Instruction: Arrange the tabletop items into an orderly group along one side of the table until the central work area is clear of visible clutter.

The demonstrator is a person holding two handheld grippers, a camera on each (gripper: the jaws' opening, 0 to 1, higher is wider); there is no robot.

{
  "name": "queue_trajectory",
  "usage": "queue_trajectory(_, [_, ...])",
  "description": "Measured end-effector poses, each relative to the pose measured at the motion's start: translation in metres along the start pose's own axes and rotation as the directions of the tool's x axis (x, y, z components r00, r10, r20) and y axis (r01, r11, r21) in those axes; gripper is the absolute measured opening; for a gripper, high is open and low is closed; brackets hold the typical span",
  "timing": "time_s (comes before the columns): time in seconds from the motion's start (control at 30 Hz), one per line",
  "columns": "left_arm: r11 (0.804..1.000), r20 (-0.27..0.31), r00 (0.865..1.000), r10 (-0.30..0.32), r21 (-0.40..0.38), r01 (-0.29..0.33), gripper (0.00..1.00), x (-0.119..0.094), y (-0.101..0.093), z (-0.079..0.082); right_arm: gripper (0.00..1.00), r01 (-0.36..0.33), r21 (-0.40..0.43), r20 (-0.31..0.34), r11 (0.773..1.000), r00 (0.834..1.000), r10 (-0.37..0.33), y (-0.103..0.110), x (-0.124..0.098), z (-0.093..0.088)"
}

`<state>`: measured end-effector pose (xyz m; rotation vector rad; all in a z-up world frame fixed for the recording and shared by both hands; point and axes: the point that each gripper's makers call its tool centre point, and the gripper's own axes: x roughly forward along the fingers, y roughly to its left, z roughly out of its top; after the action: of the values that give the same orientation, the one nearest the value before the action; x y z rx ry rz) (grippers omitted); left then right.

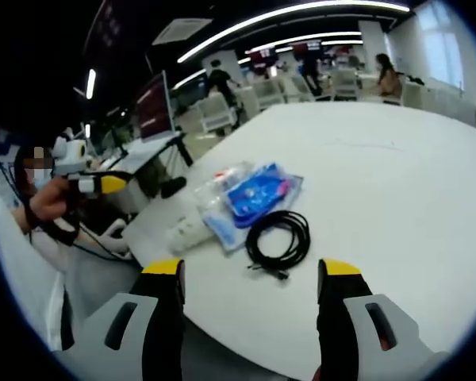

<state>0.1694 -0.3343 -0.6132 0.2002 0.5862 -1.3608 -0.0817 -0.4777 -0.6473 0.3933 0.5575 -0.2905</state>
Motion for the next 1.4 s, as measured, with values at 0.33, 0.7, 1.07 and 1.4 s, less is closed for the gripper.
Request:
queue_trajectory(0.33, [0.999, -0.04, 0.999, -0.021, 0.028, 0.022, 0.63, 0.014, -0.016, 0.005, 0.67, 0.0, 0.059, 0.035, 0.998, 0.999, -0.002, -0.002, 0.001, -0.009])
queue_trajectory(0.7, [0.999, -0.06, 0.998, -0.022, 0.039, 0.025, 0.64, 0.022, -0.03, 0.007, 0.67, -0.005, 0.079, 0.062, 0.997, 0.998, 0.0, -0.018, -0.006, -0.008])
queue_trajectory(1.07, [0.999, -0.064, 0.998, -0.007, 0.039, 0.01, 0.64, 0.028, -0.036, 0.011, 0.67, -0.032, 0.073, 0.061, 0.997, 0.998, 0.027, -0.026, -0.003, -0.003])
queue_trajectory(1.4, [1.0, -0.106, 0.994, 0.014, 0.006, -0.013, 0.62, 0.044, -0.035, 0.009, 0.66, -0.056, 0.068, 0.055, 0.996, 0.997, 0.052, -0.029, 0.0, -0.004])
